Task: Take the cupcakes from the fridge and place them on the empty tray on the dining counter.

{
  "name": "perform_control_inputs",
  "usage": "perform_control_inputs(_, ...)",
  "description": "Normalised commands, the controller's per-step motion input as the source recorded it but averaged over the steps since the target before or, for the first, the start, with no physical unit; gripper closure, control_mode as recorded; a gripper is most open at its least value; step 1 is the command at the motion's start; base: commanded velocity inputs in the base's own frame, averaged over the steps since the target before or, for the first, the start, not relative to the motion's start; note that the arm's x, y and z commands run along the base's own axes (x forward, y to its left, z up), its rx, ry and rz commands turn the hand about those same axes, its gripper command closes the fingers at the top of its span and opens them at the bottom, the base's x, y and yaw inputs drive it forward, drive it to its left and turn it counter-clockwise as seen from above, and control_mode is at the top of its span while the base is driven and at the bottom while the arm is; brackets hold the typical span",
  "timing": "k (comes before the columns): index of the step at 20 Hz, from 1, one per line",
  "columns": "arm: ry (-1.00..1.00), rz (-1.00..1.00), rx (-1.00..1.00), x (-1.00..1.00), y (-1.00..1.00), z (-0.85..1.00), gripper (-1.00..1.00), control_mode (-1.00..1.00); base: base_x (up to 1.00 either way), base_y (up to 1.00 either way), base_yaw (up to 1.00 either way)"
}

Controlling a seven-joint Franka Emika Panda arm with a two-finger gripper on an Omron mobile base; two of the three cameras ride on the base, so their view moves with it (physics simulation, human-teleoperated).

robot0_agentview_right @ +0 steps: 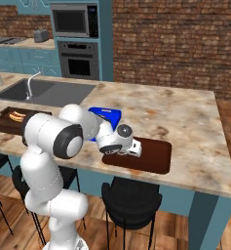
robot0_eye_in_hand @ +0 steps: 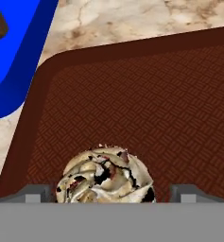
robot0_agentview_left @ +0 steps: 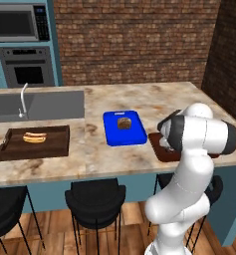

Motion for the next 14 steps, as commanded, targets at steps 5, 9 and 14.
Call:
perform_control_inputs(5,0.02,0.00,0.00,-0.23,0.00,0.92,-1.00,-1.00,0.00,0.00,0.00)
perform_control_inputs(9,0.05,0.00,0.00,-0.40,0.01,1.00,-1.00,-1.00,0.00,0.00,0.00)
perform_control_inputs(14,0.25,0.00,-0.01,-0.80,0.01,1.00,-1.00,-1.00,0.00,0.00,0.00)
